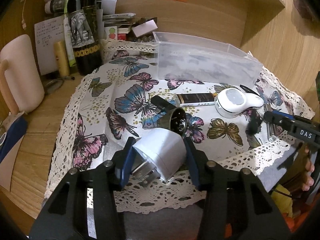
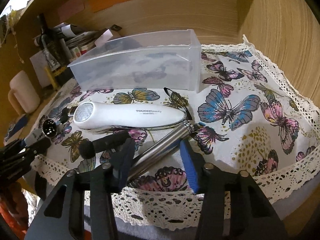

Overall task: Organize rigid objects
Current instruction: 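Grasp the white plug with left tool while right tool grasps the silver tube, then place plug in clear box with left tool while right tool drops silver tube in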

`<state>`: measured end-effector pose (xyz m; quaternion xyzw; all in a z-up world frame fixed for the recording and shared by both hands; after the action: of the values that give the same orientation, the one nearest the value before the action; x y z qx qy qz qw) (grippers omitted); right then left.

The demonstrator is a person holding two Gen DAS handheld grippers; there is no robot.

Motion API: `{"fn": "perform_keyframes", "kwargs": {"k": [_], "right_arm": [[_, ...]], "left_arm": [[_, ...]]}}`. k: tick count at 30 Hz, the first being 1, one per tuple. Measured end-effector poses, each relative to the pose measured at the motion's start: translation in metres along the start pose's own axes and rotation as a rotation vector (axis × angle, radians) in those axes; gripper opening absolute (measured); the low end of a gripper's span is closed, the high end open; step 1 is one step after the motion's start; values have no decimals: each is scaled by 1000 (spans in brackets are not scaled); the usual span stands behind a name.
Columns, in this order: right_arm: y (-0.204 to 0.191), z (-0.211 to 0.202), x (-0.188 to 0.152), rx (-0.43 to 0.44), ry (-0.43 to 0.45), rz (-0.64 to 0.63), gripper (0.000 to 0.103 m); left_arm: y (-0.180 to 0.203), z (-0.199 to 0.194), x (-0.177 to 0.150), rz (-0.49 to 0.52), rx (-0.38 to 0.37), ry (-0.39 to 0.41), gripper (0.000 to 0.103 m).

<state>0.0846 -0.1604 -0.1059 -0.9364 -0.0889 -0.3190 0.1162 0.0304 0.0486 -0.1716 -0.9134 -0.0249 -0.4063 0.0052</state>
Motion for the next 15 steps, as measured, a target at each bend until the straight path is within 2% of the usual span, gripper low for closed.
{"fn": "perform_keyframes", "kwargs": {"k": [2, 7, 9, 15], "right_arm": [[2, -1, 1, -13, 2, 2, 25], [12, -4, -1, -63, -4, -15, 15], [16, -4, -3, -92, 5, -23, 14], [26, -18, 7, -98, 75, 19, 14]], "left_arm": [[-1, -1, 1, -10, -14, -3, 48], [-5, -2, 5, -34, -10, -2, 48], [-7, -4, 8, -44, -7, 6, 48], [-9, -17, 28, -38, 13, 64, 48]]}}
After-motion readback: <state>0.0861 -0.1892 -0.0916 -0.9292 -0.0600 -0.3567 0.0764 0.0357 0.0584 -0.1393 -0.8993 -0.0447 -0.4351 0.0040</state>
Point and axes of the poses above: each gripper's, at about its wrist camera, not at the fingertips, and z roughly the way its jaws point, y to its right, x to its top, the point moved 3 cm from there along z, roughly the way its jaws point, and after that the axes turned 5 degrees about z, right-handed, at the moved point
